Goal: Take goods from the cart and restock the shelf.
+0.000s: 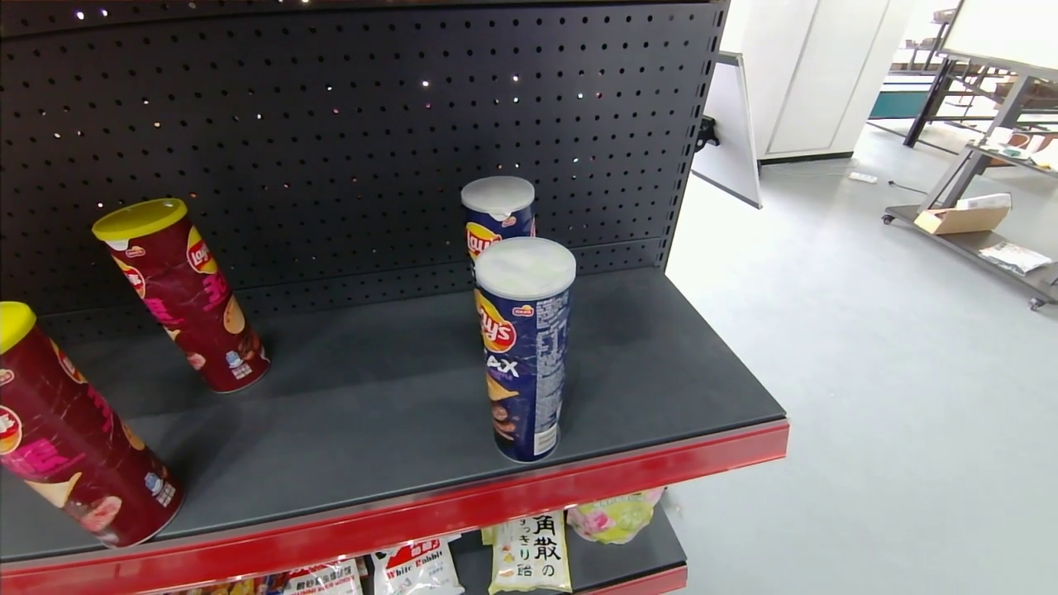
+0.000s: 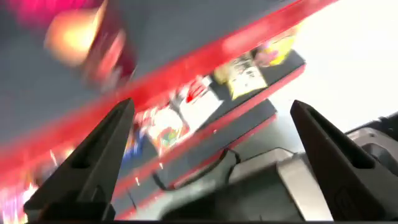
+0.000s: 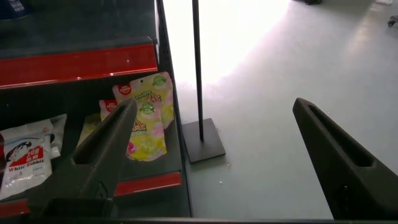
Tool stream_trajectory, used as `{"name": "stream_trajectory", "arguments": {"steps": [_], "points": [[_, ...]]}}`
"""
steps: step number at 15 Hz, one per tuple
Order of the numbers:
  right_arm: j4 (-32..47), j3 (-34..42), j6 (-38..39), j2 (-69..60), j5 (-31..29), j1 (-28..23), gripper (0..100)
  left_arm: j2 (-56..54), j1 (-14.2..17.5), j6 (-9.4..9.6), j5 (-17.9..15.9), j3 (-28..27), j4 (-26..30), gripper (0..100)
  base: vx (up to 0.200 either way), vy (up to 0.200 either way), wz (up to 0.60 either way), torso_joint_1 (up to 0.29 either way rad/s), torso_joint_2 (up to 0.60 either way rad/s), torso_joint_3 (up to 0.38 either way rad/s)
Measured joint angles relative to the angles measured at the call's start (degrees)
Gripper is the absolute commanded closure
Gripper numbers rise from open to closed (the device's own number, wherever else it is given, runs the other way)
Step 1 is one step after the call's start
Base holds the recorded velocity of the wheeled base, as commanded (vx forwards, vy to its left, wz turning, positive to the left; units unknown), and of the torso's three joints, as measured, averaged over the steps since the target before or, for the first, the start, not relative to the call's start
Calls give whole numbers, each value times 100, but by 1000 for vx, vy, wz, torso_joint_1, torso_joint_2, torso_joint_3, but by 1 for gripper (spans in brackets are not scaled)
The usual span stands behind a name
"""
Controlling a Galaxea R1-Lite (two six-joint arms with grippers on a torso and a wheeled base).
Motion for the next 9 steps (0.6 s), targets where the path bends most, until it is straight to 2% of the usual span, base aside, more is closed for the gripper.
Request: {"name": "stream_trajectory", "arguments": {"steps": [2,3,4,5,6,8,9], "points": [[0,0,5,0,-2,4,0,-623,662,-255,85,157,290,0,0,0,0,0,0,0],[0,0,-16,0,20,4,0,-833,830,-321,83,286,169,0,0,0,0,0,0,0],[0,0,-22,0,30,1,0,-981,924,-360,50,378,-272,0,0,0,0,0,0,0],[0,0,-27,0,30,0,0,-1062,957,-345,-5,505,-490,0,0,0,0,0,0,0],[0,0,-32,0,30,4,0,-1136,973,-223,-77,712,-833,0,0,0,0,0,0,0],[2,0,-32,0,28,4,0,-1213,973,-45,-93,1064,-1018,0,0,0,0,0,0,0],[0,0,-32,0,30,4,0,-1232,973,16,-76,1208,-1062,0,0,0,600,2,12,-2]]}}
